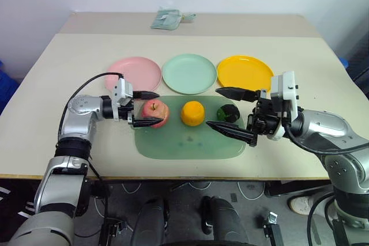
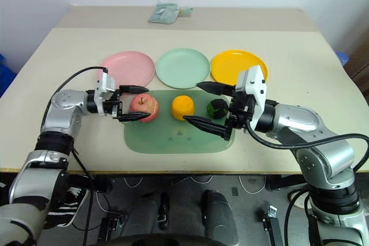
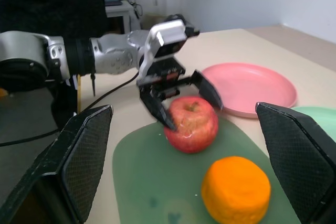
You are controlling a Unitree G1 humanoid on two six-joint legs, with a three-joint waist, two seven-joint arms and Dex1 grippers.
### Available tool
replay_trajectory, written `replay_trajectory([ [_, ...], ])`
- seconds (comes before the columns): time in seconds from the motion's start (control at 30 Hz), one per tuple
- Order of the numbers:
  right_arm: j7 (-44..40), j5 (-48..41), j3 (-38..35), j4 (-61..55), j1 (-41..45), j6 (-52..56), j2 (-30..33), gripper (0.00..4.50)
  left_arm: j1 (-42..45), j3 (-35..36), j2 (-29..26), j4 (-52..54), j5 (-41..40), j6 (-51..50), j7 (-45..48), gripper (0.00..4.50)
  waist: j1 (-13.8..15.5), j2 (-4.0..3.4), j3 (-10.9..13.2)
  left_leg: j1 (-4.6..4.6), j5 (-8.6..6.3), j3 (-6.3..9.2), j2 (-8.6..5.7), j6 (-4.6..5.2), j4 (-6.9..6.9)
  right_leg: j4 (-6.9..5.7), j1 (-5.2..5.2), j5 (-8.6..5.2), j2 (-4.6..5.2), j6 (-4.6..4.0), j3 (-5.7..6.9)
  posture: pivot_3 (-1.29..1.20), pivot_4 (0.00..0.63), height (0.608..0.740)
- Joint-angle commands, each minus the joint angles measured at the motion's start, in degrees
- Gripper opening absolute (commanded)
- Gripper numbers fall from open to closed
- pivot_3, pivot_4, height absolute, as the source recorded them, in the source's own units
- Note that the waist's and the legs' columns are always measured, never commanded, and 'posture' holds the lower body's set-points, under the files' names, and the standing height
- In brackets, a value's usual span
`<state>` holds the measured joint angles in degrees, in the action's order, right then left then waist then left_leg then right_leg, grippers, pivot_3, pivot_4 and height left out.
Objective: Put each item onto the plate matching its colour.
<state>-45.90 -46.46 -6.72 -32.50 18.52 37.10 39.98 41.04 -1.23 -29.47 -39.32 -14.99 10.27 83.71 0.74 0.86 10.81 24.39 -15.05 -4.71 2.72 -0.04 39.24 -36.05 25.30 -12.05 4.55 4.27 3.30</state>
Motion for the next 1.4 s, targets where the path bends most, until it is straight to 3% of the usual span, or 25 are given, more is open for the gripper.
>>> replay_trajectory([
  [0.03,0.16,-1.02,-2.09,-2.32,0.15,-1.0,0.64,4.49,0.77,-0.67,-0.15,-1.44,1.01,0.18,0.55,4.26,-0.02,-0.01,-0.01,0.0,0.0,0.0,0.0,0.0,0.0,0.0,0.0,0.0,0.0,0.0,0.0,0.0,0.15,0.74],
  [0.13,0.04,-0.76,-2.37,-2.19,0.05,-1.12,0.86,4.5,0.57,-0.26,0.02,-2.34,1.37,3.16,0.07,3.41,-0.03,-0.01,-0.02,-0.02,0.0,0.0,0.0,0.0,0.0,0.0,-0.02,0.0,0.0,0.0,0.0,0.0,0.15,0.74],
  [0.43,4.08,5.94,-1.6,2.54,4.11,-5.36,-0.97,4.5,4.54,7.35,1.57,-2.13,-5.46,-3.17,-6.98,3.41,-0.05,0.02,-0.01,0.01,0.0,0.01,0.0,0.0,0.0,0.0,0.0,0.03,0.0,0.06,0.0,0.0,0.15,0.74],
  [0.63,5.07,8.49,-0.13,6.24,7.0,-5.81,-2.1,4.5,11.85,10.15,2.3,-10.72,0.68,2.59,-28.37,3.41,0.06,0.03,0.0,0.02,0.0,0.05,-0.02,0.01,0.0,0.0,-0.02,0.05,0.0,0.09,0.03,0.0,0.15,0.74],
  [0.97,6.36,11.94,0.56,10.59,10.67,-6.66,-4.0,4.5,16.84,10.7,4.64,-23.05,5.77,6.25,-49.28,3.41,-0.09,0.03,0.0,0.01,-0.02,-0.04,-0.01,0.05,-0.01,0.0,0.0,0.07,-0.01,0.12,0.03,0.0,0.15,0.74],
  [1.23,6.06,11.92,0.06,9.13,9.08,-6.22,-3.7,4.5,17.67,11.49,3.09,-25.62,6.22,5.65,-50.31,3.41,-0.01,0.04,0.0,0.01,-0.02,-0.05,-0.01,0.04,-0.03,0.0,0.01,0.07,-0.01,0.12,0.04,0.0,0.15,0.74],
  [1.27,6.05,11.91,0.07,9.02,9.01,-6.21,-3.71,4.5,17.68,11.34,2.76,-25.67,6.51,5.41,-50.53,4.11,-0.03,0.04,0.0,0.02,-0.02,-0.05,-0.01,0.04,-0.02,0.0,0.01,0.07,-0.01,0.12,0.04,0.0,0.15,0.74],
  [1.3,5.98,11.96,0.09,8.95,8.98,-6.3,-3.69,4.5,17.64,11.13,2.49,-25.58,7.03,6.31,-51.07,4.43,-0.06,0.04,0.0,0.02,-0.02,-0.05,-0.01,0.04,-0.02,0.0,0.0,0.07,0.0,0.12,0.04,0.0,0.15,0.74],
  [1.4,5.87,11.69,0.03,8.82,8.97,-6.1,-3.71,4.5,17.98,12.09,2.25,-24.91,6.21,7.74,-50.47,4.48,-0.06,0.04,0.0,0.01,-0.02,-0.05,-0.01,0.04,-0.02,0.0,0.01,0.07,0.0,0.12,0.04,0.0,0.15,0.74],
])
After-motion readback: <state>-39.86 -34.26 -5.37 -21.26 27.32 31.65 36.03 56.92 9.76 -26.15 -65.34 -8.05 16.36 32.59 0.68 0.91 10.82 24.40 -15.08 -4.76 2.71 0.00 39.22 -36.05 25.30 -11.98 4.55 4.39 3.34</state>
